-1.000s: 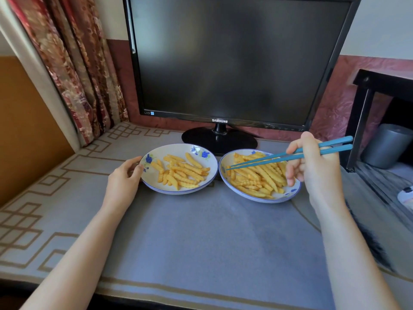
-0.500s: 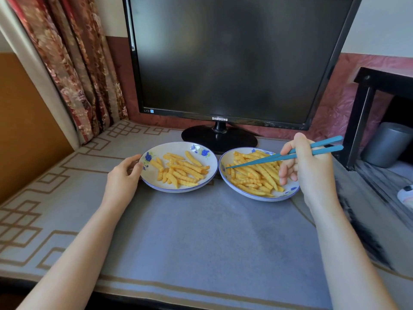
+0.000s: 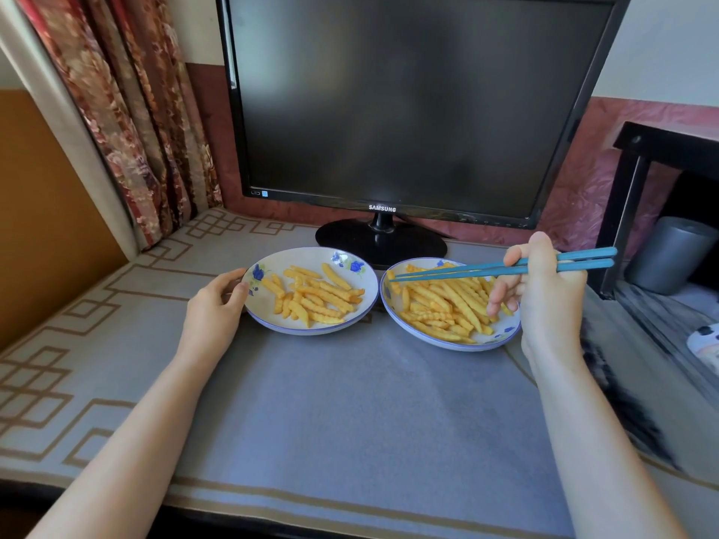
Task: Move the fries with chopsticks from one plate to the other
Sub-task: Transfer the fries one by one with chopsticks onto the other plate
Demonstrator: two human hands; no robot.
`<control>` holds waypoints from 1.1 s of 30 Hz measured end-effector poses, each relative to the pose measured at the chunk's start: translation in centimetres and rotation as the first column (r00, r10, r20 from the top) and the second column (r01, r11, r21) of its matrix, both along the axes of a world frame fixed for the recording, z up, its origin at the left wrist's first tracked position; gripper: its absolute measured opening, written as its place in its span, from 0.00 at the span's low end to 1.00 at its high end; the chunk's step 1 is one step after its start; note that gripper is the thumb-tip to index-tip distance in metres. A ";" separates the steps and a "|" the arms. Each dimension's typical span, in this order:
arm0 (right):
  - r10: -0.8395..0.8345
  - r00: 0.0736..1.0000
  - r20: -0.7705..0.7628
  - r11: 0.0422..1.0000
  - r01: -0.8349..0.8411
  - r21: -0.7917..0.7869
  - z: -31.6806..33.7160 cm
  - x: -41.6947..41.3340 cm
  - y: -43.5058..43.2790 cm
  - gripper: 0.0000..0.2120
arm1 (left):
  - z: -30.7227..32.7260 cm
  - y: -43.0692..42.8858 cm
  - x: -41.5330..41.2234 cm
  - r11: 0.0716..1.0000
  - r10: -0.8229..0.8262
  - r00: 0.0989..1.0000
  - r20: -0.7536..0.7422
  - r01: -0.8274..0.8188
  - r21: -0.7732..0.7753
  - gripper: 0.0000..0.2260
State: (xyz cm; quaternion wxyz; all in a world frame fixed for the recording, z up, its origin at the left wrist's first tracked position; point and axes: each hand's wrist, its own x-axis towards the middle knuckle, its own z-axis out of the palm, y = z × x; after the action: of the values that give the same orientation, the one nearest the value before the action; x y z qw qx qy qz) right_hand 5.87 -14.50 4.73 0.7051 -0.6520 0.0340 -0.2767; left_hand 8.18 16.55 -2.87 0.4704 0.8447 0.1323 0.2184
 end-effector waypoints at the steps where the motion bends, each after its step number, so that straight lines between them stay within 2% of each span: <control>1: 0.000 1.000 0.007 1.000 0.000 -0.003 0.0 0.0 0.0 0.17 | 0.0 0.0 0.0 1.000 0.000 1.000 0.002 0.000 0.000 0.14; 7: 0.004 0.999 0.041 1.000 -0.005 0.007 0.2 -0.4 0.9 0.17 | 0.0 0.0 0.0 1.000 0.001 1.000 -0.002 -0.001 -0.019 0.14; 23: 0.362 0.932 -0.004 0.925 -0.360 -0.119 -1.1 -1.7 5.1 0.21 | -0.2 0.2 0.1 1.000 -0.005 1.000 0.006 0.005 -0.007 0.14; 33: 0.155 0.986 0.062 0.968 -0.139 -0.210 0.8 -0.9 0.1 0.20 | -0.2 0.2 0.2 1.000 -0.005 1.000 0.004 0.005 -0.021 0.14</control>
State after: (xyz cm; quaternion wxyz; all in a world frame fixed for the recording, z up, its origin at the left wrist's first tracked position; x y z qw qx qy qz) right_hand 4.93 -14.42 5.56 0.6535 -0.7106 -0.0707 -0.2508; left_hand 8.41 16.72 -3.10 0.4800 0.8397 0.1313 0.2176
